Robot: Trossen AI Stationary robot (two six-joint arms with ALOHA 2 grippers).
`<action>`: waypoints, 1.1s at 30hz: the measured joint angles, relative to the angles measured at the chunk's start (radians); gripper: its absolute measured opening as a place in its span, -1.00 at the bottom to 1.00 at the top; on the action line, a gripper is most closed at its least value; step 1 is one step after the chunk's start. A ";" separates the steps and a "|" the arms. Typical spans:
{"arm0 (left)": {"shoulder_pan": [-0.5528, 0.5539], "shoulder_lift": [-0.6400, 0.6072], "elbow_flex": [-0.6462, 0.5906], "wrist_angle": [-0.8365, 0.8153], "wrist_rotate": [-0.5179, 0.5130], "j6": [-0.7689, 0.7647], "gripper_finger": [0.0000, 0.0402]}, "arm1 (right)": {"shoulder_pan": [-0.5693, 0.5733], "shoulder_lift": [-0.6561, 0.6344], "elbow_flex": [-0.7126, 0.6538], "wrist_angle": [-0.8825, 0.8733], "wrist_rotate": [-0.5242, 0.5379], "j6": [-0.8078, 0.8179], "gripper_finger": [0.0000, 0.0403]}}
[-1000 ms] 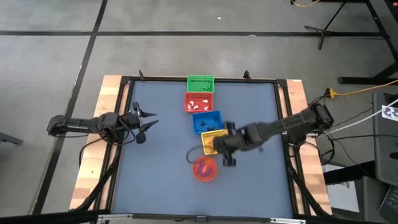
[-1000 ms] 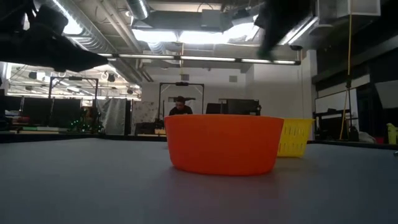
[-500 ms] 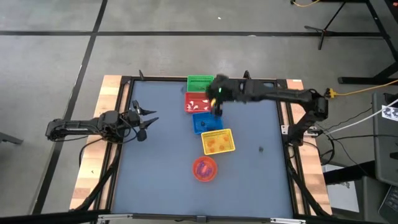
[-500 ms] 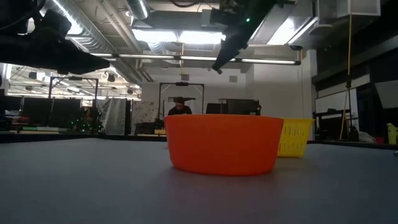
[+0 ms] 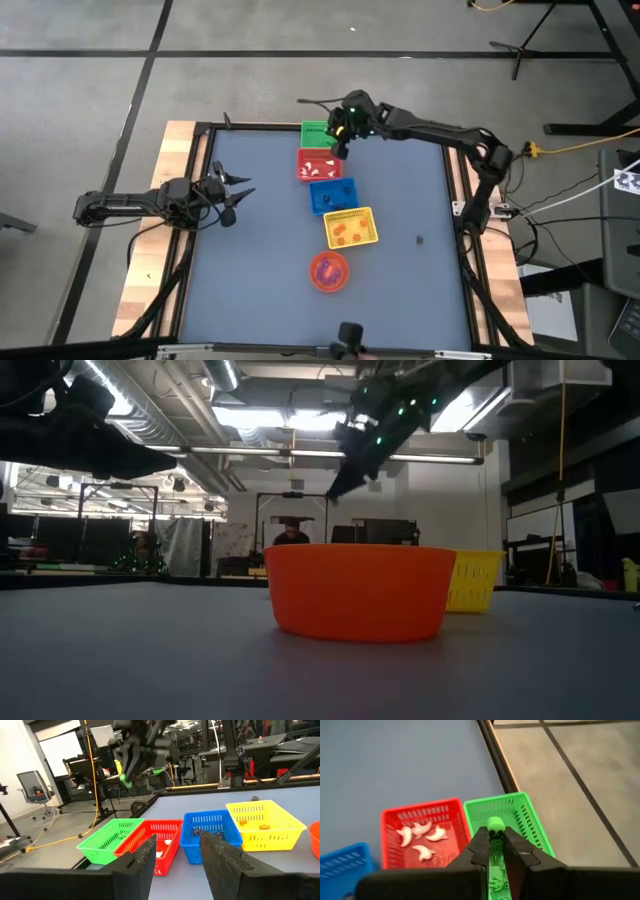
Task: Sort Halloween decoration
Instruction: Put the green skeleton toy into the green bin, then put the black skull toy into the blue bin
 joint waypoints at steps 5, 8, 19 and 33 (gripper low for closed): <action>0.000 0.000 0.000 0.000 -0.007 0.000 -0.32 | -0.019 0.073 0.000 0.040 0.018 0.000 -0.85; 0.000 0.000 0.000 0.000 -0.009 0.000 -0.32 | -0.019 0.110 0.000 0.058 0.067 -0.001 -0.85; 0.000 0.000 0.000 0.001 -0.009 0.000 -0.32 | -0.018 0.169 0.000 0.172 0.229 -0.082 -0.85; 0.000 0.000 0.000 0.002 -0.009 0.000 -0.32 | -0.016 0.169 0.000 0.159 0.210 -0.091 -0.17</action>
